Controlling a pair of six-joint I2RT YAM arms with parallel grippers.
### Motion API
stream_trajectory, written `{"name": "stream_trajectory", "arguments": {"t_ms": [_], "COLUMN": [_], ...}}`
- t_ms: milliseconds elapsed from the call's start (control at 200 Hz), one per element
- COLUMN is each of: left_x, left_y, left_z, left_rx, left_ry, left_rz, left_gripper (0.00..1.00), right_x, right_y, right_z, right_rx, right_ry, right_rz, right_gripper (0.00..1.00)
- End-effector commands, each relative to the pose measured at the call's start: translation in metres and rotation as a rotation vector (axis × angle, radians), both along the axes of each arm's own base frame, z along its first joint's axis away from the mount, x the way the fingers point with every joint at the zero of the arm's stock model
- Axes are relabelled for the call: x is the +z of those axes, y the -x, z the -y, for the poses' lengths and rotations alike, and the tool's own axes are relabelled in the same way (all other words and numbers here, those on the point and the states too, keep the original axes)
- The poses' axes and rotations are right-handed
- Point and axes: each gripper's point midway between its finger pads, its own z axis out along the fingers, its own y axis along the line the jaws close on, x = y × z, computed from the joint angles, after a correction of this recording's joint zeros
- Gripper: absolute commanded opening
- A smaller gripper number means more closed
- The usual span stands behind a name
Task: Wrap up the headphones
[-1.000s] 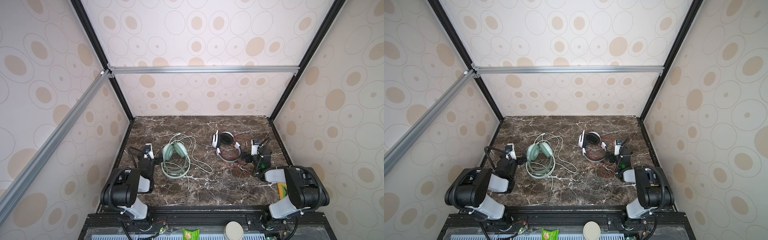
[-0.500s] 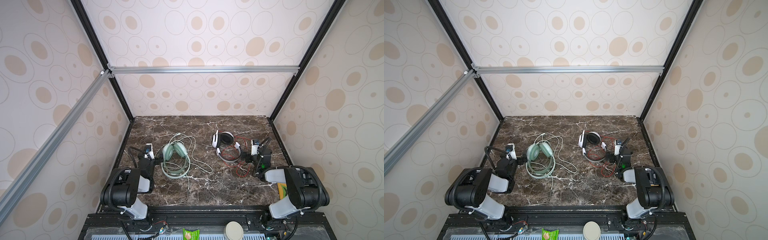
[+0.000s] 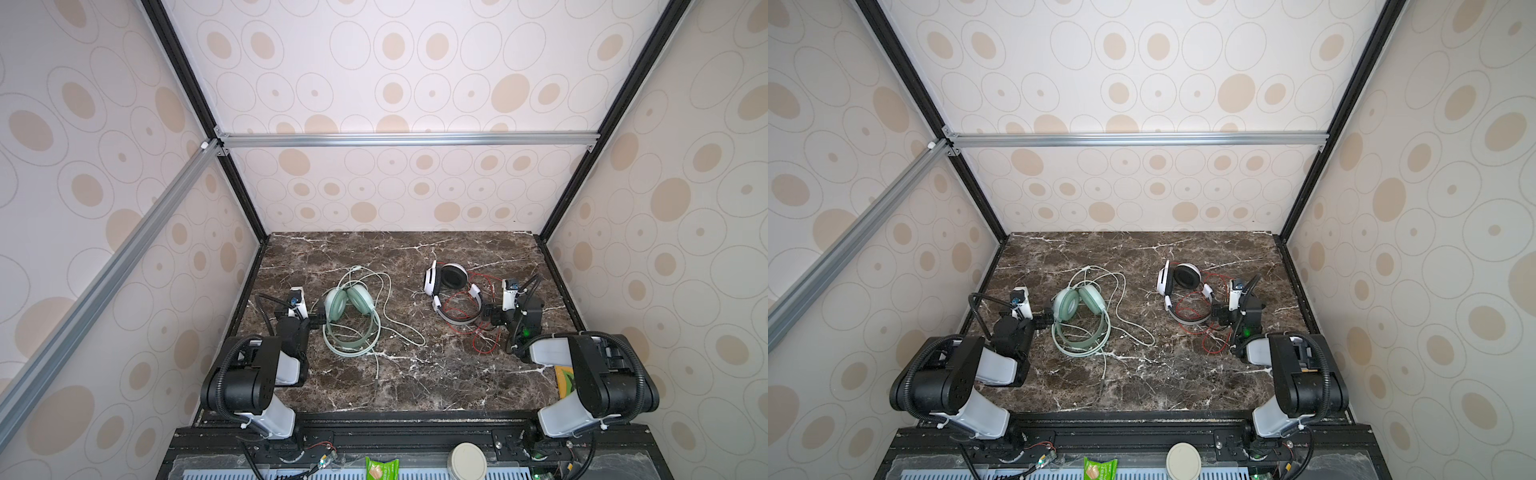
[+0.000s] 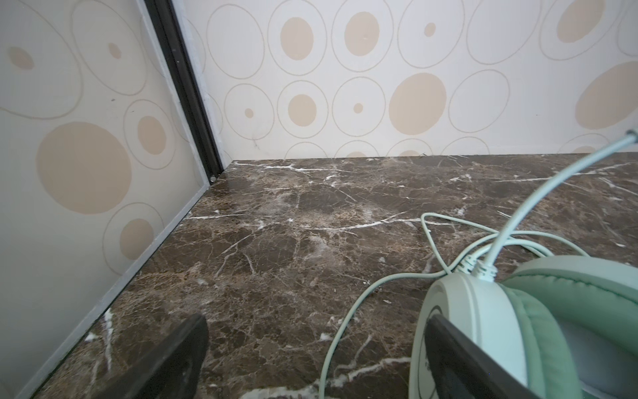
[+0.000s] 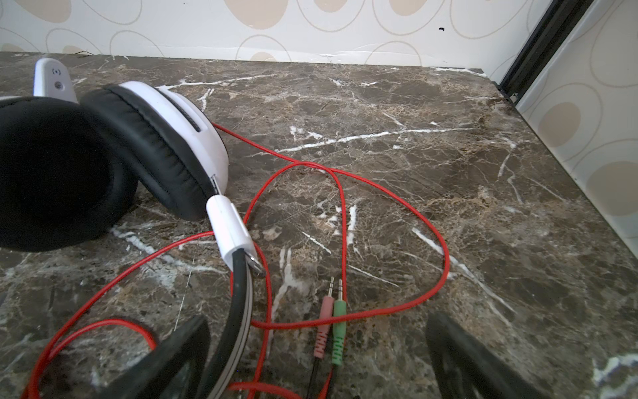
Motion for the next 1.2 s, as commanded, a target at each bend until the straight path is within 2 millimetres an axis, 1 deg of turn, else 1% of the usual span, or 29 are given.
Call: {"name": "stream_trajectory", "arguments": {"t_ms": [0, 65, 85, 125, 160, 220, 285, 340, 385, 390, 420, 450, 485, 510, 525, 530, 550, 580, 620, 670, 700, 760, 815, 905, 965, 1045, 1055, 1110, 1190], "left_x": [0.024, 0.039, 0.047, 0.068, 0.088, 0.122, 0.158, 0.181, 0.2, 0.198, 0.206, 0.213, 0.218, 0.222, 0.216, 0.218, 0.22, 0.221, 0.221, 0.225, 0.229, 0.237, 0.238, 0.231, 0.226, 0.221, 0.22, 0.218, 0.213], "left_y": [0.012, 0.023, 0.027, 0.034, 0.041, 0.047, 0.054, 0.058, 0.061, 0.061, 0.062, 0.064, 0.066, 0.068, 0.068, 0.069, 0.07, 0.074, 0.08, 0.09, 0.097, 0.11, 0.12, 0.13, 0.135, 0.143, 0.144, 0.148, 0.154], "left_z": [-0.014, -0.011, -0.011, -0.002, 0.002, 0.024, 0.043, 0.067, 0.093, 0.096, 0.112, 0.124, 0.132, 0.132, 0.131, 0.13, 0.126, 0.116, 0.101, 0.09, 0.088, 0.086, 0.081, 0.075, 0.075, 0.078, 0.078, 0.083, 0.088], "left_rx": [0.095, 0.137, 0.158, 0.179, 0.193, 0.093, -0.002, -0.113, -0.234, -0.242, -0.304, -0.348, -0.377, -0.376, -0.367, -0.363, -0.34, -0.293, -0.222, -0.183, -0.195, -0.222, -0.218, -0.207, -0.217, -0.246, -0.247, -0.28, -0.322], "left_ry": [0.008, -0.035, -0.054, -0.068, -0.01, 0.108, 0.29, 0.399, 0.43, 0.428, 0.418, 0.395, 0.366, 0.349, 0.335, 0.335, 0.328, 0.321, 0.328, 0.327, 0.318, 0.316, 0.319, 0.311, 0.313, 0.343, 0.345, 0.343, 0.321], "left_rz": [0.094, 0.119, 0.13, 0.171, 0.223, 0.292, 0.343, 0.341, 0.321, 0.306, 0.262, 0.215, 0.161, 0.126, 0.085, 0.079, 0.059, 0.032, 0.005, 0.001, 0.01, 0.03, 0.033, 0.011, -0.008, -0.039, -0.042, -0.063, -0.094], "left_gripper": [0.98, 0.98, 0.98, 0.98, 0.98, 0.98, 0.98, 0.98, 0.98, 0.98, 0.98, 0.98, 0.98, 0.98, 0.98, 0.98, 0.98, 0.98, 0.98, 0.98, 0.98, 0.98, 0.98, 0.98, 0.98, 0.98, 0.98, 0.98, 0.98], "right_x": [0.004, 0.003, 0.003, 0.003, 0.004, 0.004, 0.004, 0.005, 0.022, 0.023, 0.032, 0.043, 0.053, 0.065, 0.071, 0.073, 0.082, 0.093, 0.102, 0.097, 0.095, 0.102, 0.109, 0.119, 0.123, 0.126, 0.125, 0.124, 0.116], "right_y": [0.0, 0.0, 0.0, 0.0, 0.0, 0.0, -0.001, 0.0, -0.002, -0.001, 0.001, 0.004, 0.008, 0.009, 0.01, 0.011, 0.01, 0.01, 0.012, 0.024, 0.03, 0.031, 0.033, 0.027, 0.021, 0.012, 0.014, 0.011, 0.01], "right_z": [0.002, 0.001, 0.001, 0.001, 0.002, 0.001, 0.001, 0.001, 0.001, 0.001, -0.003, -0.009, -0.016, -0.021, -0.024, -0.025, -0.028, -0.027, -0.015, 0.008, 0.012, -0.008, -0.019, -0.041, -0.065, -0.109, -0.122, -0.162, -0.223], "right_rx": [-0.003, 0.0, -0.001, -0.001, -0.003, 0.007, 0.009, 0.002, -0.028, -0.03, -0.034, -0.022, 0.0, 0.017, 0.026, 0.029, 0.034, -0.006, -0.133, -0.344, -0.375, -0.233, -0.186, -0.108, -0.036, 0.09, 0.122, 0.225, 0.385], "right_ry": [0.0, -0.001, 0.0, 0.0, -0.002, -0.01, -0.005, 0.004, 0.045, 0.051, 0.085, 0.101, 0.1, 0.084, 0.07, 0.064, 0.028, -0.037, -0.149, -0.271, -0.307, -0.345, -0.394, -0.495, -0.491, -0.403, -0.388, -0.326, -0.278], "right_rz": [0.012, 0.009, 0.011, 0.011, 0.012, 0.013, 0.012, 0.02, 0.076, 0.072, 0.057, 0.028, -0.021, -0.043, -0.052, -0.056, -0.055, -0.047, -0.041, -0.092, -0.118, -0.125, -0.104, -0.11, -0.151, -0.198, -0.21, -0.234, -0.297], "right_gripper": [1.0, 1.0, 1.0, 1.0, 1.0, 1.0, 1.0, 1.0, 1.0, 1.0, 1.0, 1.0, 1.0, 1.0, 1.0, 1.0, 1.0, 1.0, 1.0, 1.0, 1.0, 1.0, 1.0, 1.0, 1.0, 1.0, 1.0, 1.0, 1.0]}}
